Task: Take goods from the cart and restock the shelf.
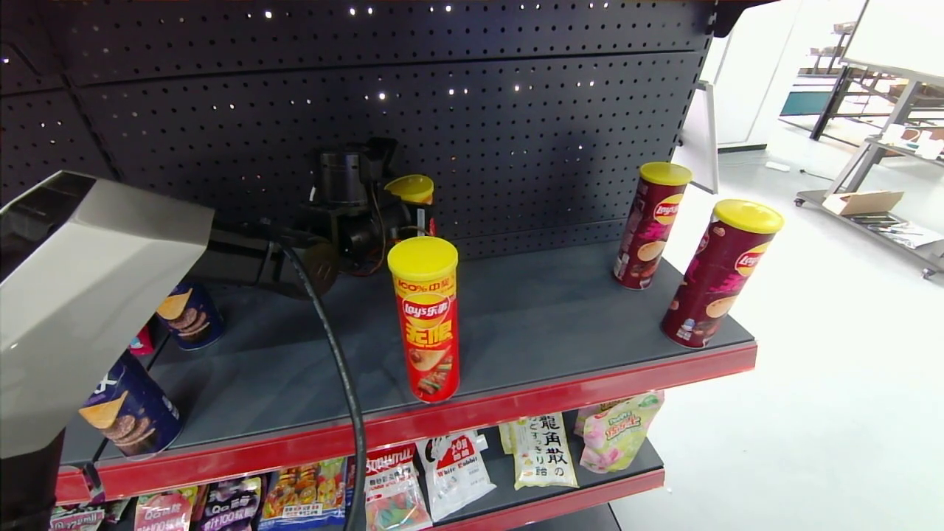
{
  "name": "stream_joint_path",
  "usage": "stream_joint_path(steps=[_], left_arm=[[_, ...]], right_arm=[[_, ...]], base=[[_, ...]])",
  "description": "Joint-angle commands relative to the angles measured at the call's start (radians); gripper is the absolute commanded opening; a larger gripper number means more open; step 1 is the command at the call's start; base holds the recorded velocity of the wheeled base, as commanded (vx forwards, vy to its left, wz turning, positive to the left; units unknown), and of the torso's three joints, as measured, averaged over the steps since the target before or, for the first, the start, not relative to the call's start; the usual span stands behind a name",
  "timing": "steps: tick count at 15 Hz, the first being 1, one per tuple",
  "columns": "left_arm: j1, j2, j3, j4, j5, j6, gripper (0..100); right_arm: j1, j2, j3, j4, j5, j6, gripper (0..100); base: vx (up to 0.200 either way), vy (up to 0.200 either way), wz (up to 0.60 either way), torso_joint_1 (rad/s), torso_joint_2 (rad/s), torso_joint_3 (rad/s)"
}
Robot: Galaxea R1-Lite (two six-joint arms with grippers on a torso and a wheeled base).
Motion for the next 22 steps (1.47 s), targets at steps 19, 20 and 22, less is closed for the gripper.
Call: stream_joint_path(steps=[19,20,22], left_arm=[[0.029,-0.273,0.365,-0.015,-0.035,0.001,100],[0.027,-0.306,0.400,-0.015,-0.035,0.001,100],[0.026,-0.395,0.508,-0.015,-0.035,0.003,100]], right_arm=[[0.000,0.000,0.000,0.000,0.000,0.000,100],[0.000,0.000,0.000,0.001,0.000,0.000,100],[0.000,0.000,0.000,0.001,0.000,0.000,100]], base=[[0.000,0.000,0.00,0.000,0.00,0.000],[0.000,0.000,0.00,0.000,0.00,0.000],[0.000,0.000,0.00,0.000,0.00,0.000]])
